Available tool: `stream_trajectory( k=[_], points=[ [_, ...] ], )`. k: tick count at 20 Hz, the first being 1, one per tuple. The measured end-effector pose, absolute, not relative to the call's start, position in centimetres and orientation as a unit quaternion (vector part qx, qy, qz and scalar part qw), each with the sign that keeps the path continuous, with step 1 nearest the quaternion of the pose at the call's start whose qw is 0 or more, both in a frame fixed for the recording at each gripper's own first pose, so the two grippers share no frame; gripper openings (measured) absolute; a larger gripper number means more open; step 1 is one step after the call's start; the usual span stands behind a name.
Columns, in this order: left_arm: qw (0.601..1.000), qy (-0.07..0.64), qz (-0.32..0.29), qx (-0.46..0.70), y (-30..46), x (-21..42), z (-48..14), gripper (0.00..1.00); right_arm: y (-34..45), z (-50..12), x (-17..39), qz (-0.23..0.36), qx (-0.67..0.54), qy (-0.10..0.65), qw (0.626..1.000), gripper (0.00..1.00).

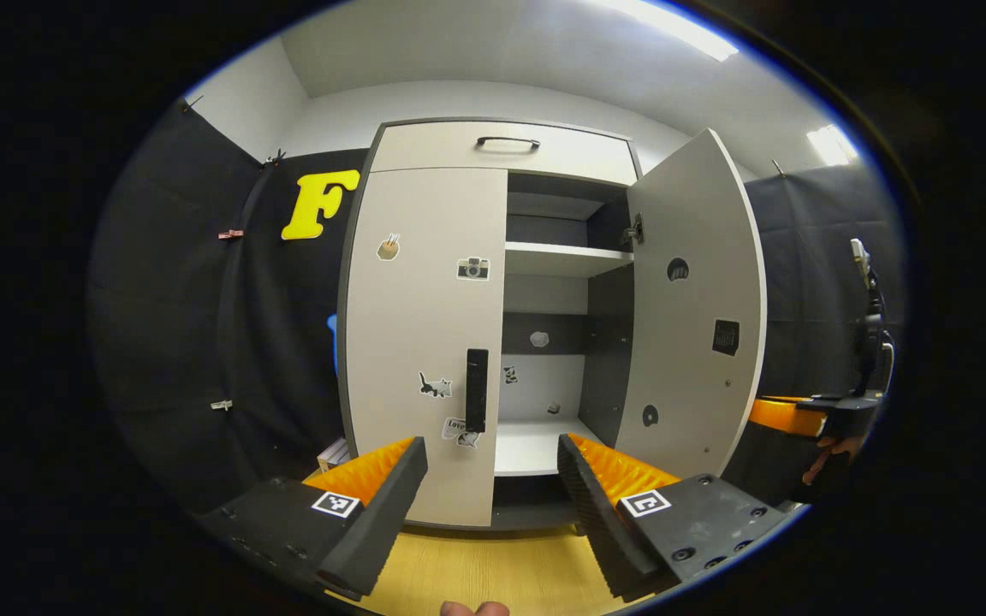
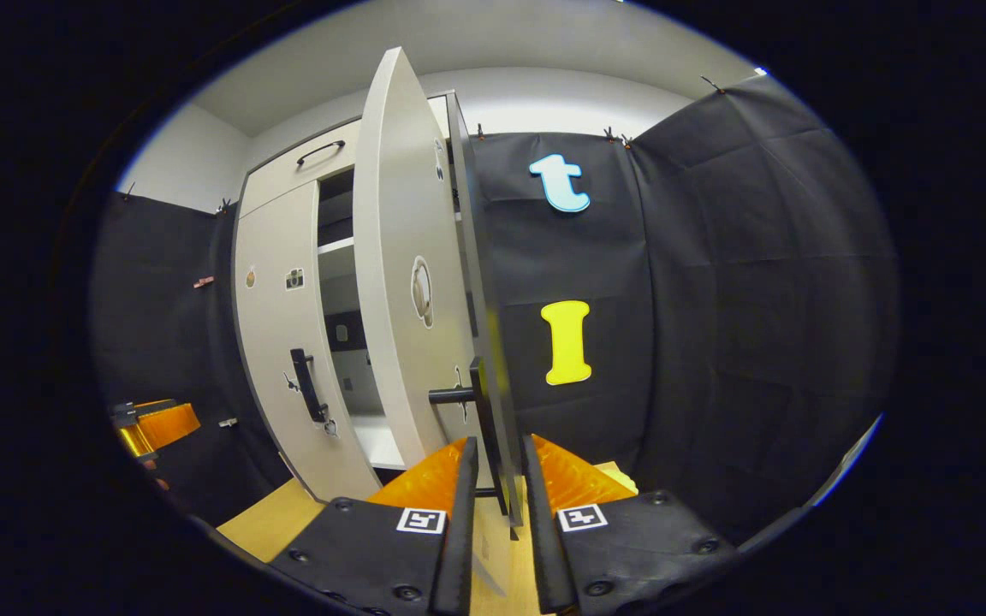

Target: Open the right door of the double-door shoe cabinet with the right hand, and open the left door with the left hand.

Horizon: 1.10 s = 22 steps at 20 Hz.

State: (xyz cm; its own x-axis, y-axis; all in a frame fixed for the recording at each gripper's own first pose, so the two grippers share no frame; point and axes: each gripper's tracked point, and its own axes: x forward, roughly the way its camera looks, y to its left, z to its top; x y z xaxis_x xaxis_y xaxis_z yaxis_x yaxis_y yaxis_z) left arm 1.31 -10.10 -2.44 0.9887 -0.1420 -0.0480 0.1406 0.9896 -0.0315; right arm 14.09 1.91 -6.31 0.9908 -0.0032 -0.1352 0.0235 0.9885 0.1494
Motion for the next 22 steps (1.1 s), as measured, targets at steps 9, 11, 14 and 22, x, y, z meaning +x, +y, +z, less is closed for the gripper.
stream_trajectory(
  k=[9, 11, 14, 22],
  points=[
    [0.998, 0.014, -0.065, 0.003, -10.0, 7.6, -2.1, 0.92, 3.4, -4.4, 10.2, -0.006, 0.020, 0.049, 0.999, 0.92],
    [0.998, 0.013, -0.064, -0.002, -10.0, 9.7, -2.1, 0.95, 4.0, -4.3, 9.5, -0.005, 0.032, 0.049, 0.998, 0.96],
    [0.998, 0.018, -0.055, -0.001, -9.8, 12.6, -3.0, 0.95, 4.0, -4.0, 9.2, -0.009, 0.038, 0.046, 0.998, 0.96],
    [0.998, 0.041, -0.044, 0.015, -9.6, 21.1, -5.9, 0.93, 2.3, -3.2, 9.1, -0.032, 0.046, 0.038, 0.998, 0.96]
  ],
)
